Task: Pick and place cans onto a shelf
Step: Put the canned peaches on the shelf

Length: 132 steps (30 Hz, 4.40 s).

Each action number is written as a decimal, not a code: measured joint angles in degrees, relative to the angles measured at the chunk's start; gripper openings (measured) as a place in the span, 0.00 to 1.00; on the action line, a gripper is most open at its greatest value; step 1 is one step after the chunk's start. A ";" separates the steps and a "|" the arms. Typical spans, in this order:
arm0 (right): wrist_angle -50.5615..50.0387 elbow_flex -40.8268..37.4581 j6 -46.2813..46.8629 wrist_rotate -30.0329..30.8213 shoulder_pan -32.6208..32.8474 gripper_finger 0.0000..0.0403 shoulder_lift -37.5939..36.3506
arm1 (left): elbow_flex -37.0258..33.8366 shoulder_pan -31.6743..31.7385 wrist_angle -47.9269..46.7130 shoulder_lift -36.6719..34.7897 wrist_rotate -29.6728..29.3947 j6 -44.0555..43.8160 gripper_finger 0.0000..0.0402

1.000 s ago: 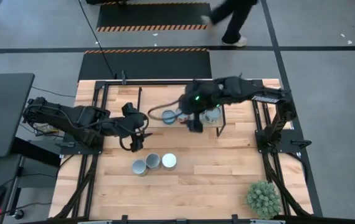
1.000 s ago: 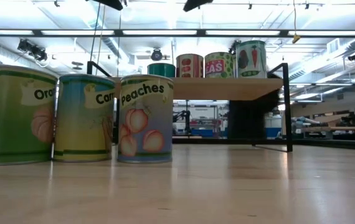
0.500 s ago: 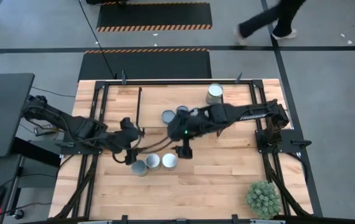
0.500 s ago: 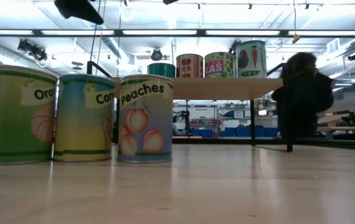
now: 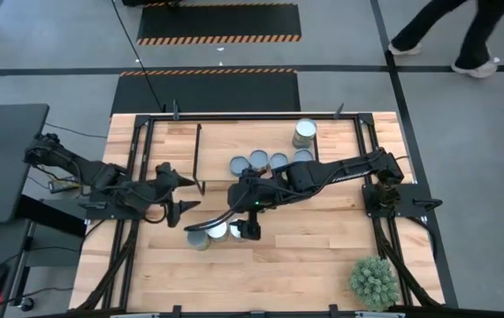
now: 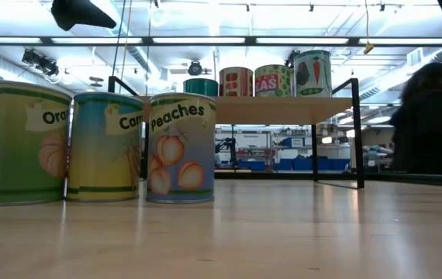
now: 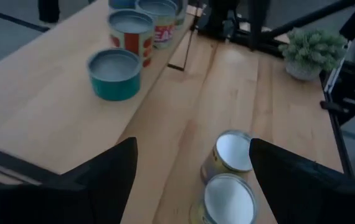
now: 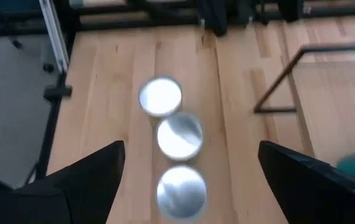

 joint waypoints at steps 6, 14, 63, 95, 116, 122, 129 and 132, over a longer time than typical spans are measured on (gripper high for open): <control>5.09 1.08 -1.47 2.02 0.12 0.93 1.25 | -2.63 -0.24 1.08 -3.58 -0.57 -1.38 0.78; 6.10 1.01 -5.01 2.22 0.85 0.93 5.54 | -5.45 -0.64 1.72 -6.24 -0.77 -4.47 0.78; 15.53 -22.05 -2.95 3.43 3.07 0.95 9.68 | -5.39 -0.66 2.95 -6.11 -1.05 -7.38 0.78; 5.42 -13.20 -9.66 0.08 1.95 0.79 8.61 | -5.34 -0.63 2.36 -6.11 -1.04 -7.16 0.78; -15.71 11.50 -17.32 -1.39 -8.58 0.79 0.32 | -5.34 -0.52 2.10 -6.09 -1.06 -8.75 0.78; -15.83 11.48 -22.49 -1.21 -15.10 0.79 -4.82 | -5.34 -0.52 2.08 -6.07 -3.42 -9.20 0.78; -21.56 11.46 -27.74 -3.77 -24.45 0.79 -5.66 | -5.34 -0.52 2.08 -6.07 -4.75 -10.60 0.78; -23.50 11.03 -29.12 -7.00 -28.27 0.79 -4.83 | -5.34 -0.52 2.08 -6.08 -5.25 -10.82 0.78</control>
